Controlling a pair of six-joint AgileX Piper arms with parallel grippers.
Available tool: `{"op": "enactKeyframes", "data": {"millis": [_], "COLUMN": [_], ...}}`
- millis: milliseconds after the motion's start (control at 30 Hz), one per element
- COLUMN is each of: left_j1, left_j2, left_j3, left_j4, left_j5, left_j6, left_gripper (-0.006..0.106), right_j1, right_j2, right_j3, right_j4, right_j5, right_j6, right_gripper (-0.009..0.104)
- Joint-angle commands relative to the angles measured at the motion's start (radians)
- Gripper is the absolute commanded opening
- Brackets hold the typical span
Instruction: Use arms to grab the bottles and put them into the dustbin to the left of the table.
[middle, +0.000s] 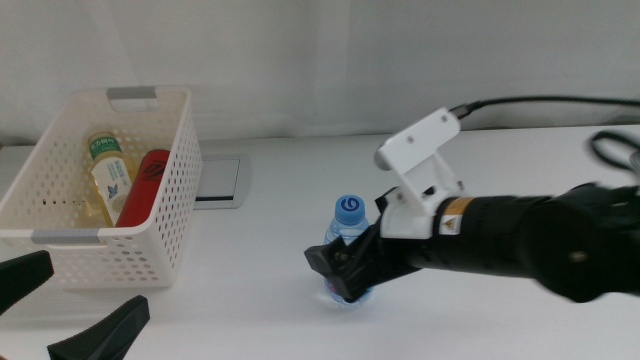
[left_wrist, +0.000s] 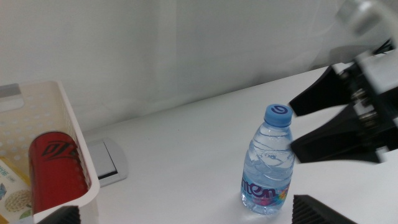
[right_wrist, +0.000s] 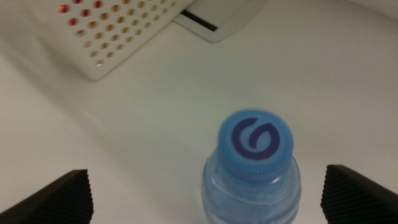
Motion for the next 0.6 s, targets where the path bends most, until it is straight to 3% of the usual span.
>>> {"op": "enactKeyframes", "data": {"millis": [0,167,433,567], "left_j1": [-0.004,-0.004,-0.004,-0.004], "left_j2": [-0.005,-0.005,-0.005,-0.005], "left_j3": [0.004,0.004,0.004,0.004], "left_j4": [-0.014,-0.014,-0.014,-0.014], "left_j5": [-0.005,-0.012,-0.04,-0.042], "left_j6": [-0.002,-0.002,-0.002,-0.002], "left_gripper": [0.087,0.087,0.087,0.087], "right_j1": [-0.013,-0.123,-0.469,-0.61], "right_j2": [-0.07,-0.18,-0.347,-0.433], "right_j3": [-0.005,-0.005,-0.005,-0.005], "right_j4": [-0.047,-0.1,-0.233,-0.264], "right_j5": [0.093,0.218,0.373,0.434], "right_j6": [-0.015,0.022,0.022,0.016], "right_gripper": [0.103,0.103,0.103,0.103]}}
